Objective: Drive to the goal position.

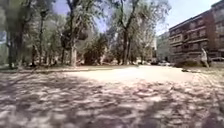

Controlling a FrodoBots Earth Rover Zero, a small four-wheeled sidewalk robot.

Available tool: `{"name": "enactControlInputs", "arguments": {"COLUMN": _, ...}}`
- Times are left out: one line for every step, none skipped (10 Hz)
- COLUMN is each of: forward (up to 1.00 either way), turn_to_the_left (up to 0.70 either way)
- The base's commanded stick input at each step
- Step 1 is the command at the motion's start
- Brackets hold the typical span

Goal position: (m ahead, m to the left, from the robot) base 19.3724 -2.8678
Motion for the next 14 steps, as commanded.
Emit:
{"name": "enactControlInputs", "arguments": {"forward": 0.70, "turn_to_the_left": -0.35}}
{"name": "enactControlInputs", "arguments": {"forward": 0.70, "turn_to_the_left": -0.21}}
{"name": "enactControlInputs", "arguments": {"forward": 0.70, "turn_to_the_left": 0.00}}
{"name": "enactControlInputs", "arguments": {"forward": 0.70, "turn_to_the_left": 0.00}}
{"name": "enactControlInputs", "arguments": {"forward": 0.70, "turn_to_the_left": 0.00}}
{"name": "enactControlInputs", "arguments": {"forward": 0.70, "turn_to_the_left": 0.00}}
{"name": "enactControlInputs", "arguments": {"forward": 0.70, "turn_to_the_left": 0.00}}
{"name": "enactControlInputs", "arguments": {"forward": 0.70, "turn_to_the_left": 0.00}}
{"name": "enactControlInputs", "arguments": {"forward": 0.70, "turn_to_the_left": 0.00}}
{"name": "enactControlInputs", "arguments": {"forward": 0.70, "turn_to_the_left": 0.00}}
{"name": "enactControlInputs", "arguments": {"forward": 0.70, "turn_to_the_left": 0.00}}
{"name": "enactControlInputs", "arguments": {"forward": 0.70, "turn_to_the_left": 0.00}}
{"name": "enactControlInputs", "arguments": {"forward": 0.70, "turn_to_the_left": 0.00}}
{"name": "enactControlInputs", "arguments": {"forward": 0.70, "turn_to_the_left": 0.00}}
